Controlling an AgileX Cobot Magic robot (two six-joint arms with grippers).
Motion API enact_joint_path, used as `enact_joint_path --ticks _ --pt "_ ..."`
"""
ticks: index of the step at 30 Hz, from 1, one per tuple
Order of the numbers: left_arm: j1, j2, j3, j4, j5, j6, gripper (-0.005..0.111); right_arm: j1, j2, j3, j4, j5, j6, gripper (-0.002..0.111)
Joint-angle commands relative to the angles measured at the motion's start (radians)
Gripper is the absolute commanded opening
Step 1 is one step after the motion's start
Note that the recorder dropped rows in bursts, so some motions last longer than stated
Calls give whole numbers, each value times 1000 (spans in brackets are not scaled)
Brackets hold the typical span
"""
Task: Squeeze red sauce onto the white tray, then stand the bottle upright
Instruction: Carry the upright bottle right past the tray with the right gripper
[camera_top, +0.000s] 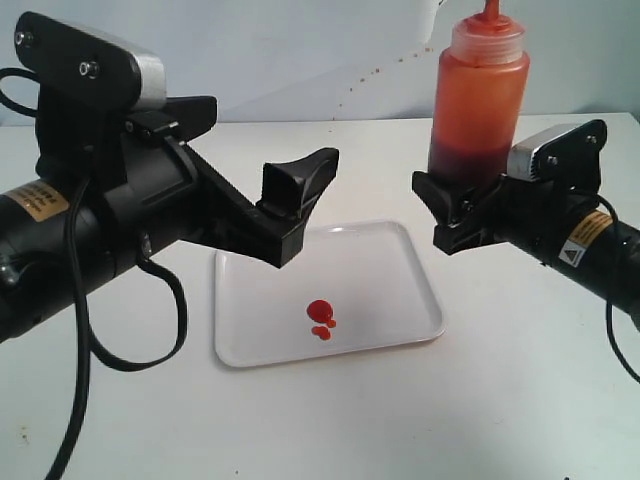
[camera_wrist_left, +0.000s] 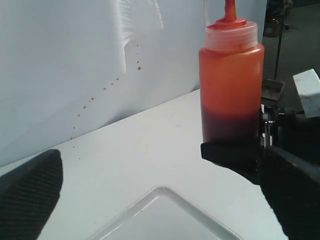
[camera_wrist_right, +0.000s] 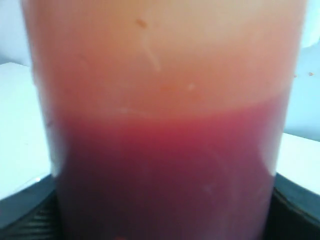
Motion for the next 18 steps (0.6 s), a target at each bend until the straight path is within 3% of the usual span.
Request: enact_joint_path --ticks 1,4,8,11,18 --pt "-6 1 6 -51 -17 10 100 -58 -8 -4 20 -43 -20 0" --pt "-6 1 6 -89 -12 30 77 -96 -8 -4 22 -23 -20 0" --pt "-6 1 6 -89 11 129 27 -112 -8 -4 31 -7 -35 0" --pt "-6 1 6 -89 32 248 0 -111 -8 -4 31 -11 -65 0" --pt "-6 -4 6 -89 215 330 1 -111 67 -4 82 -100 -120 0"
